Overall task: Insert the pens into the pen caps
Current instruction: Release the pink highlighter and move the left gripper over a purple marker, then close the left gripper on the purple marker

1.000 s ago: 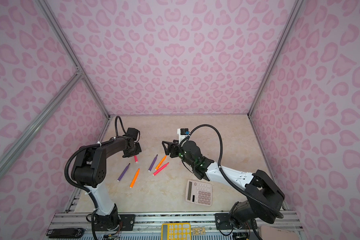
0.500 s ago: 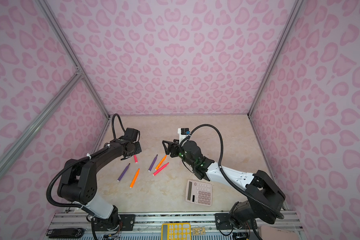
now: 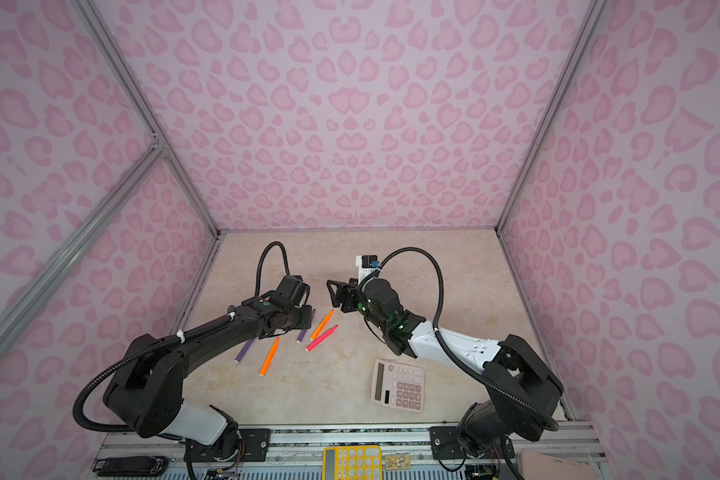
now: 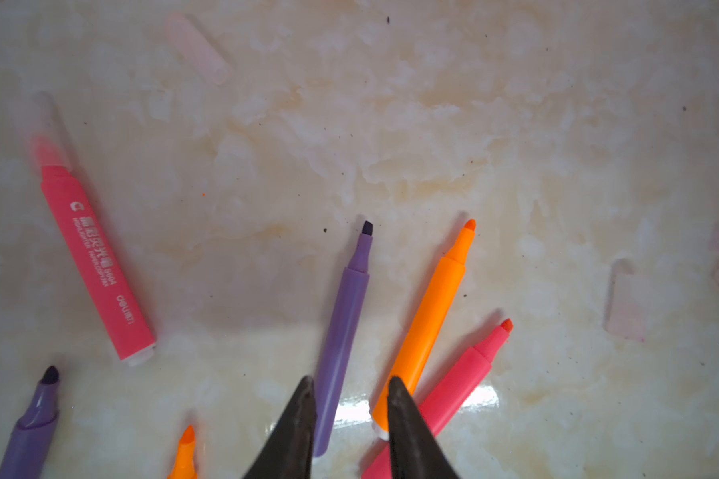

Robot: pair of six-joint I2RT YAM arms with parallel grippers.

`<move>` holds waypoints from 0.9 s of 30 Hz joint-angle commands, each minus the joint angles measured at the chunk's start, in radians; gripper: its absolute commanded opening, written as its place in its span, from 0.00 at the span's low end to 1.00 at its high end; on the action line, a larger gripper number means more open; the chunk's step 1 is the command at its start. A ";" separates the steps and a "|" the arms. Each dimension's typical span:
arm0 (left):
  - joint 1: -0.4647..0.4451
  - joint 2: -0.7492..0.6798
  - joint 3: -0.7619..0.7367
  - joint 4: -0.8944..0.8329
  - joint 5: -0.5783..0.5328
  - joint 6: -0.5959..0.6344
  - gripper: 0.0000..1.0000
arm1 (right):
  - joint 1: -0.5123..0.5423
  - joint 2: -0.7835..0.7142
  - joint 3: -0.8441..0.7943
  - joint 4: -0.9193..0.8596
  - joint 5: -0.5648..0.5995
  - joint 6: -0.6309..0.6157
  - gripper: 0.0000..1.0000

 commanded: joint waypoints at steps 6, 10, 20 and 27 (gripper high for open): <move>-0.022 0.161 0.077 -0.039 -0.017 0.025 0.34 | -0.033 0.043 0.015 0.012 -0.025 0.019 0.77; -0.022 0.201 0.102 -0.070 -0.084 0.015 0.35 | -0.035 0.036 0.013 0.007 -0.028 0.018 0.78; -0.022 0.271 0.128 -0.080 -0.053 0.013 0.35 | -0.041 0.029 0.000 0.019 -0.033 0.023 0.78; -0.020 0.296 0.149 -0.098 -0.061 0.011 0.20 | -0.045 0.010 -0.003 0.009 -0.024 0.019 0.78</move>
